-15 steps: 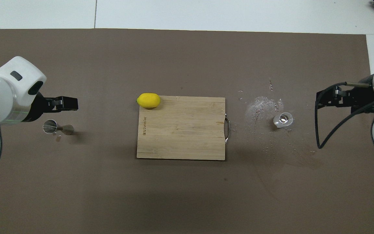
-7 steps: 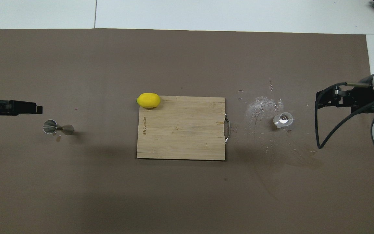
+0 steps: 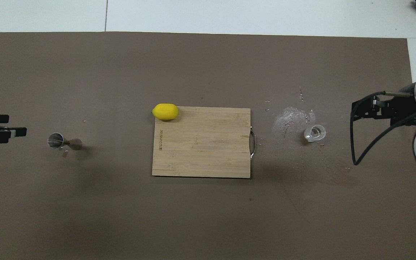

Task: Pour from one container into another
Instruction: 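Move the left gripper toward the small dark cup and open it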

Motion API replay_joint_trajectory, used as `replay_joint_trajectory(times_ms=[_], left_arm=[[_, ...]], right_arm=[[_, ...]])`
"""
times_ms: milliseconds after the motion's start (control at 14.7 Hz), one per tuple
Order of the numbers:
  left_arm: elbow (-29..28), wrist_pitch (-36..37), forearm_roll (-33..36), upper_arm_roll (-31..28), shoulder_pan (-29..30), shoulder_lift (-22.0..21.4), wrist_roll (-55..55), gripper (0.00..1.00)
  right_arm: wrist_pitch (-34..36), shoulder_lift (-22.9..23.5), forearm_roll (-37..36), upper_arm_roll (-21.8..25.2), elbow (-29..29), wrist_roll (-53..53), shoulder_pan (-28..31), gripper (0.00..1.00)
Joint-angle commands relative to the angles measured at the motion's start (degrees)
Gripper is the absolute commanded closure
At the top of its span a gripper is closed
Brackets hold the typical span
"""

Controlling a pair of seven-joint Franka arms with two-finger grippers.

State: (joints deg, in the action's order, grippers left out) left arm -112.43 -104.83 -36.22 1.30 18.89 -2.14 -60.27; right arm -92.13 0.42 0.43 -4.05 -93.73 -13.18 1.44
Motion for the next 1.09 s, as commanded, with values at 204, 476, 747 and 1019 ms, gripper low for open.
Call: replay_joint_trajectory(times_ms=[204, 476, 747, 1019], left_arm=[[-1.92, 7.43, -14.99, 0.54, 7.29, 6.96, -34.86, 0.00], [-2.09, 14.81, -20.01, 0.54, 12.48, 13.55, -53.33, 0.00], [-2.80, 16.33, -20.11, 0.54, 16.79, 16.64, -67.29, 0.00], [-3.93, 18.78, -22.13, 0.54, 18.82, 22.61, -74.80, 0.00]], right_arm=[[0.99, 0.37, 1.06, -0.44, 0.74, 0.43, 0.76, 0.00], [0.90, 0.28, 1.06, -0.44, 0.74, 0.43, 0.76, 0.00], [0.90, 0.37, 1.06, -0.44, 0.74, 0.43, 0.76, 0.00], [0.90, 0.37, 1.06, -0.44, 0.74, 0.43, 0.76, 0.00]])
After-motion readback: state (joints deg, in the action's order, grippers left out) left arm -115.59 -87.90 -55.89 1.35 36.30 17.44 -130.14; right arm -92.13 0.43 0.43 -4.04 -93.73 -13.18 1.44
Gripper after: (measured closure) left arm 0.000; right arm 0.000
